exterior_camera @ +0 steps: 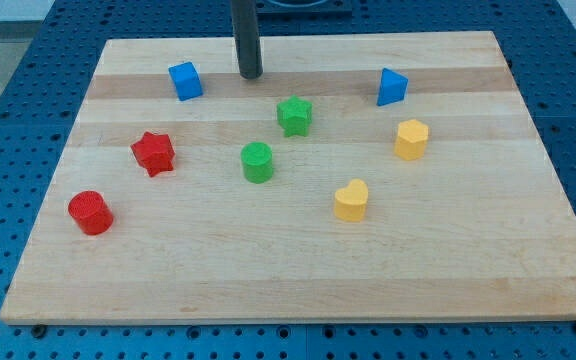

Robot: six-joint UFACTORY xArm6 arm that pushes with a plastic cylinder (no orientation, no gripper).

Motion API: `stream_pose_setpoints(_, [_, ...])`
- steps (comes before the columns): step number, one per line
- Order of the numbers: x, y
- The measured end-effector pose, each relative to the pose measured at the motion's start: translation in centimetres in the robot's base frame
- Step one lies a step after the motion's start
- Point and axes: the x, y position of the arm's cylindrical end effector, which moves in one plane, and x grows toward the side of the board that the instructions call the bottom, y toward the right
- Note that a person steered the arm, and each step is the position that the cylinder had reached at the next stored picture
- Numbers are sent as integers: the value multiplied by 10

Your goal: Put the yellow heart at the bottom right side of the blue cube

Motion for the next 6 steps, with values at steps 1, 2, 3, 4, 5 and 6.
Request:
stream_pose_setpoints(1, [-2, 0])
stream_pose_setpoints(2, [-21, 0])
stream_pose_setpoints(3, [-21, 9])
stream_pose_setpoints(4, [-37, 60])
stream_pose_setpoints(5, [-79, 112])
stream_pose_setpoints(6, [-78, 173])
